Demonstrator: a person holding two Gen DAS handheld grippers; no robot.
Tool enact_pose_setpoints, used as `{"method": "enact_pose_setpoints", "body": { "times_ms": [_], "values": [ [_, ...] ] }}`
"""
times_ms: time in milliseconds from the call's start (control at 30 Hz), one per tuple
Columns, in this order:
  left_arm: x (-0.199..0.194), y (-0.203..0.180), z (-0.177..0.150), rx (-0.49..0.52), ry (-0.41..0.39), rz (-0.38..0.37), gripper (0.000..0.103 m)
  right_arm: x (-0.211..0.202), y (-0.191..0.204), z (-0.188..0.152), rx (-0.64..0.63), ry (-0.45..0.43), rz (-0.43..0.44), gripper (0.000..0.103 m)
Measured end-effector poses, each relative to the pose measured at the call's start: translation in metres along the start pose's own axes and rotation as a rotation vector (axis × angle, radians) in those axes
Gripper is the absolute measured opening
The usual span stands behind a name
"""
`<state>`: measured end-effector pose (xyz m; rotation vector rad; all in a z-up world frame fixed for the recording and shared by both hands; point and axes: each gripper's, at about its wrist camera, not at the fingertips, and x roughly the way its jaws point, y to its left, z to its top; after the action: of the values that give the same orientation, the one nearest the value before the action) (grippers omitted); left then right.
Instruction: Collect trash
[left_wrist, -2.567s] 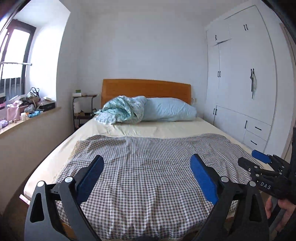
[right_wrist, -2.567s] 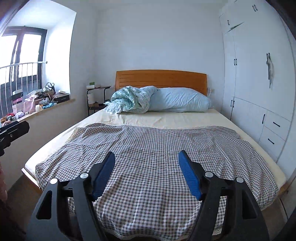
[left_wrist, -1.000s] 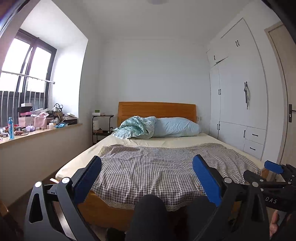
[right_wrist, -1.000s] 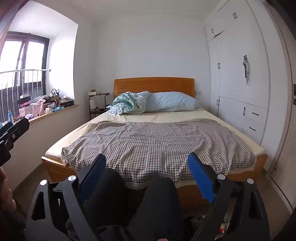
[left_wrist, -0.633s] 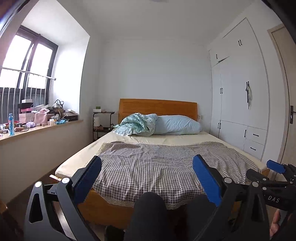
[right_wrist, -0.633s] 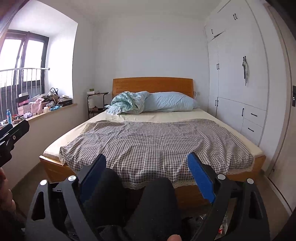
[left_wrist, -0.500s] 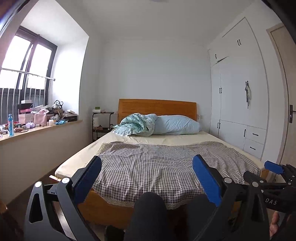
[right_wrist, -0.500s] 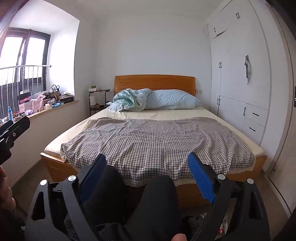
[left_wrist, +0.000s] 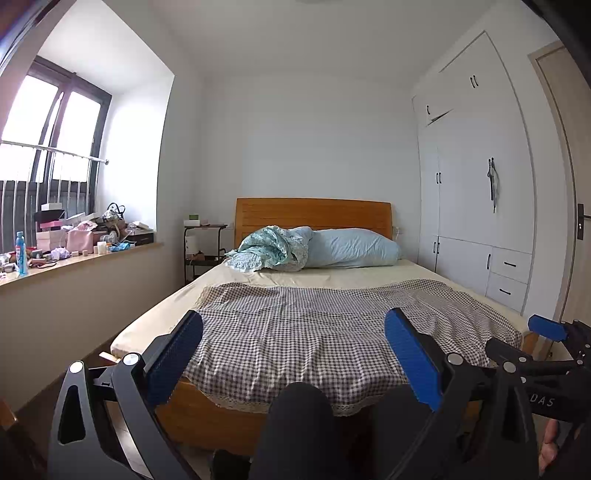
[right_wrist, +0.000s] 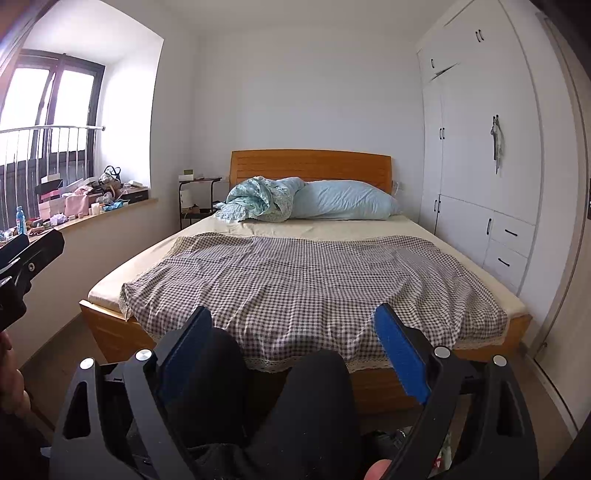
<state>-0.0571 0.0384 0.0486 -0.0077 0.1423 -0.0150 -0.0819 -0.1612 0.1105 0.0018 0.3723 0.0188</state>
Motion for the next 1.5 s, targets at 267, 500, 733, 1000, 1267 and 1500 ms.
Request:
{"method": "enact_pose_setpoints", "body": {
  "times_ms": [267,500,733,1000,1267,1500],
  "values": [
    [-0.0003,0.0002,-0.0005,-0.002,-0.001,0.003,0.096,-0.0004,-0.0001,-0.001,0.007,-0.01,-0.017,0.086],
    [0.0007,-0.0003,-0.0006,-0.003,0.002,0.004,0.096,-0.0006,0.0012,-0.0015,0.009,-0.01,-0.02,0.086],
    [0.0005,-0.0002,-0.0013,-0.001,0.001,0.006,0.096,-0.0017,0.002,-0.0028,0.012,-0.014,-0.025,0.086],
    [0.0001,-0.0001,-0.0009,-0.002,0.0,0.007,0.096,0.0002,0.0016,-0.0007,0.018,-0.01,-0.025,0.086],
    [-0.0007,-0.0008,-0.0009,-0.002,0.0,0.009,0.096,0.0005,-0.0007,-0.0001,0.02,-0.009,-0.025,0.086],
    [-0.0008,-0.0012,-0.0005,-0.005,0.003,0.008,0.096,0.0032,-0.0006,-0.0017,0.002,-0.002,-0.025,0.086]
  ]
}}
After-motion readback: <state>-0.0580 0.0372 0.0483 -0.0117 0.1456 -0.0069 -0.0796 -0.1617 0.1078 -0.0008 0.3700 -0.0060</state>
